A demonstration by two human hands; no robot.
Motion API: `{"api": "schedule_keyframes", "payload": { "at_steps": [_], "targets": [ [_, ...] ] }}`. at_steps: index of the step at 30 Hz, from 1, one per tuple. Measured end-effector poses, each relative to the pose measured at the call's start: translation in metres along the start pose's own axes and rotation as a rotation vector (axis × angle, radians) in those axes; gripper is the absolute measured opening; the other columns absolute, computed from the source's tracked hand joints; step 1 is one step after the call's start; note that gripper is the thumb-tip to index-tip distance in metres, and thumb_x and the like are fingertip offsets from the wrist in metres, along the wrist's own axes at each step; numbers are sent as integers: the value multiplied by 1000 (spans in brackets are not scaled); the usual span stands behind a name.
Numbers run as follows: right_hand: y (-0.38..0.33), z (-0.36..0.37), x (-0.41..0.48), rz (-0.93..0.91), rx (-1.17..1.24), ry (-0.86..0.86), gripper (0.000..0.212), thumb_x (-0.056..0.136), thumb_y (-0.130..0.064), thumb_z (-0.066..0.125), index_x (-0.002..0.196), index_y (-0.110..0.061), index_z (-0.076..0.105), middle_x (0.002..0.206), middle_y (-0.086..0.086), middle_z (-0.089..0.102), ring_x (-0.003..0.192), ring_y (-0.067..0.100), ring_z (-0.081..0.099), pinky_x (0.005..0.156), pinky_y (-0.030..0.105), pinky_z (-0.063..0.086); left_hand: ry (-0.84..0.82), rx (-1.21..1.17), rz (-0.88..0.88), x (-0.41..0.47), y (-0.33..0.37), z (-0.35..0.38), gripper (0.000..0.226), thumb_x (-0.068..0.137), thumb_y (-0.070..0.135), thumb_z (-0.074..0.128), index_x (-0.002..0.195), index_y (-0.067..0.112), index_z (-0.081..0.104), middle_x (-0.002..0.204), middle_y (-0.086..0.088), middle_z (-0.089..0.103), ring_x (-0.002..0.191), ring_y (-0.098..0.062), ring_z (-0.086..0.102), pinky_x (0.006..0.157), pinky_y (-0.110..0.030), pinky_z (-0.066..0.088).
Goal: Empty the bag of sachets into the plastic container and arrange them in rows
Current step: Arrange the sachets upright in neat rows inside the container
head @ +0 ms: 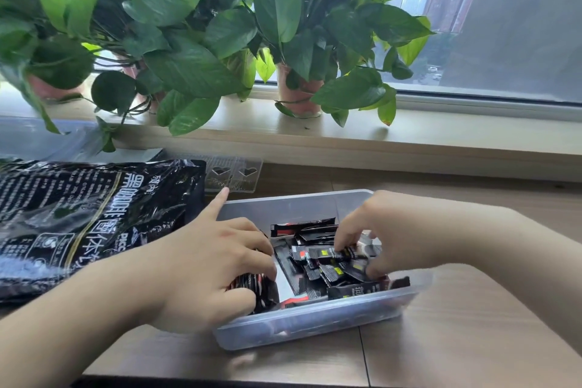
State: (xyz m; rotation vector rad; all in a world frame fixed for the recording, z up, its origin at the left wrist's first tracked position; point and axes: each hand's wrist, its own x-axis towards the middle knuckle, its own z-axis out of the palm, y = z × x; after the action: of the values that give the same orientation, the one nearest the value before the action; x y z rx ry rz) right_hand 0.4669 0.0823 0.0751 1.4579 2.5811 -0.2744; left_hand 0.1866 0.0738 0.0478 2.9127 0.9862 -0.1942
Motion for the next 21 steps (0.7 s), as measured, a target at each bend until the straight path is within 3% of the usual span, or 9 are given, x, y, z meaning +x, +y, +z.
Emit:
{"api": "schedule_keyframes", "payload": {
  "at_steps": [3, 5, 7, 12, 15, 17, 21],
  "targets": [
    [1, 10, 10, 7, 23, 91, 33, 77, -35, 82, 107, -32, 68, 94, -18, 66, 75, -6, 55, 69, 11, 44, -2, -4, -3, 0, 0, 0, 65, 72, 50, 22, 129, 45, 54, 138, 25, 46, 135, 10, 23, 116, -56, -23],
    [2, 14, 15, 16, -10, 138, 29, 79, -40, 79, 104, -30, 68, 96, -12, 70, 84, 7, 60, 77, 28, 53, -6, -3, -8, 0, 0, 0, 66, 72, 50, 22, 129, 46, 54, 138, 25, 46, 135, 10, 24, 116, -56, -24],
    [3, 15, 16, 15, -70, 159, 32, 81, -46, 75, 106, -27, 68, 95, -8, 70, 87, 15, 62, 78, 36, 55, -11, 4, -13, -1, 1, -1, 67, 71, 51, 21, 130, 46, 53, 139, 26, 45, 135, 9, 24, 116, -56, -24],
    [3, 10, 9, -7, -104, 0, 61, 75, -63, 71, 127, -31, 64, 101, -4, 72, 95, 18, 64, 79, 40, 55, -24, 11, -22, 0, 2, -2, 69, 70, 51, 19, 131, 47, 52, 140, 26, 44, 136, 10, 23, 116, -56, -23],
    [-2, 14, 13, -7, -142, 13, 50, 83, -59, 67, 122, -29, 67, 102, -1, 70, 99, 22, 63, 80, 39, 55, -32, 14, -25, 0, 3, -3, 71, 69, 51, 18, 131, 47, 52, 140, 27, 43, 136, 11, 22, 116, -57, -23],
    [-6, 19, 18, -18, -250, 38, 41, 93, -51, 58, 123, -24, 67, 112, 0, 65, 106, 24, 60, 83, 38, 54, -35, 11, -28, 0, 4, -3, 72, 68, 51, 17, 131, 47, 52, 140, 27, 43, 136, 11, 22, 116, -57, -23],
    [-6, 22, 17, -22, -378, 123, 41, 101, -45, 47, 131, -20, 61, 124, 1, 49, 105, 25, 59, 82, 38, 53, -40, 6, -35, -1, 4, -4, 70, 70, 51, 18, 131, 47, 53, 140, 26, 43, 136, 11, 23, 117, -58, -21]
  ]
}}
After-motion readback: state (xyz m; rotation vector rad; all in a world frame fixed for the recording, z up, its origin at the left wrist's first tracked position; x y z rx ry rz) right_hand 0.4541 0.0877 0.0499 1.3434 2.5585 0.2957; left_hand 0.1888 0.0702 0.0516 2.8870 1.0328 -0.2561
